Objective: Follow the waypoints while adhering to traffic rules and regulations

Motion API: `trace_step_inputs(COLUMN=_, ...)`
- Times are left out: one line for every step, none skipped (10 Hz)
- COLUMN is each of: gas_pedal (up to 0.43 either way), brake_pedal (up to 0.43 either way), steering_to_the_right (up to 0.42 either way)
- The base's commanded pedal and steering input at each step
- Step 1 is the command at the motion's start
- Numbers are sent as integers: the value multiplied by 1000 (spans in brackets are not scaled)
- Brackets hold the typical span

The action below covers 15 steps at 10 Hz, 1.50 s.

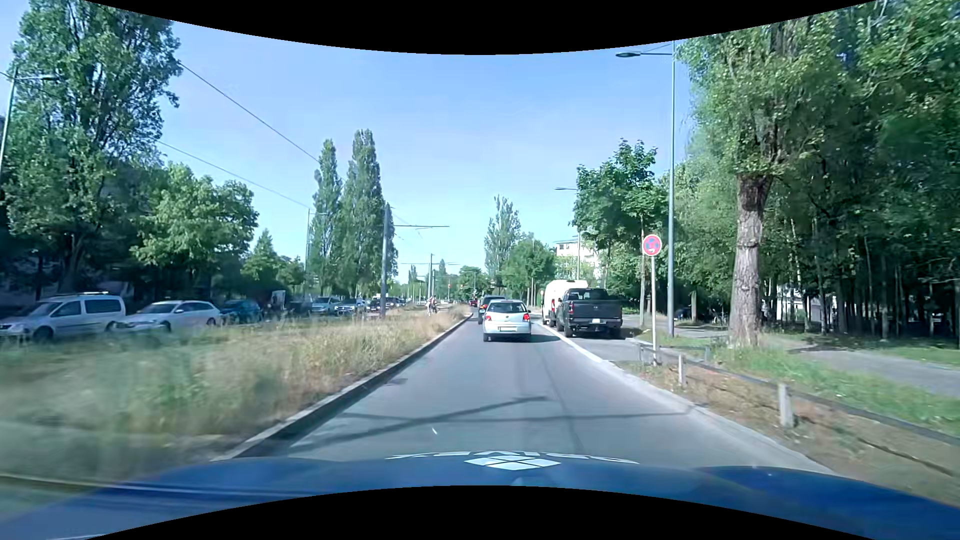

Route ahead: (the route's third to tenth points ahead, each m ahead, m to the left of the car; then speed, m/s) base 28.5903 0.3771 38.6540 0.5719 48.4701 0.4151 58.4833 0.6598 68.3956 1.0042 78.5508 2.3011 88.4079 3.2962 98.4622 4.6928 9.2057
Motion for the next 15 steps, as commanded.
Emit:
trace_step_inputs(gas_pedal=228, brake_pedal=0, steering_to_the_right=-4)
trace_step_inputs(gas_pedal=228, brake_pedal=0, steering_to_the_right=-4)
trace_step_inputs(gas_pedal=228, brake_pedal=0, steering_to_the_right=-4)
trace_step_inputs(gas_pedal=228, brake_pedal=0, steering_to_the_right=-2)
trace_step_inputs(gas_pedal=228, brake_pedal=0, steering_to_the_right=1)
trace_step_inputs(gas_pedal=228, brake_pedal=0, steering_to_the_right=3)
trace_step_inputs(gas_pedal=228, brake_pedal=0, steering_to_the_right=4)
trace_step_inputs(gas_pedal=228, brake_pedal=0, steering_to_the_right=6)
trace_step_inputs(gas_pedal=228, brake_pedal=0, steering_to_the_right=6)
trace_step_inputs(gas_pedal=220, brake_pedal=0, steering_to_the_right=6)
trace_step_inputs(gas_pedal=220, brake_pedal=0, steering_to_the_right=6)
trace_step_inputs(gas_pedal=209, brake_pedal=0, steering_to_the_right=6)
trace_step_inputs(gas_pedal=197, brake_pedal=0, steering_to_the_right=6)
trace_step_inputs(gas_pedal=197, brake_pedal=0, steering_to_the_right=6)
trace_step_inputs(gas_pedal=197, brake_pedal=0, steering_to_the_right=6)
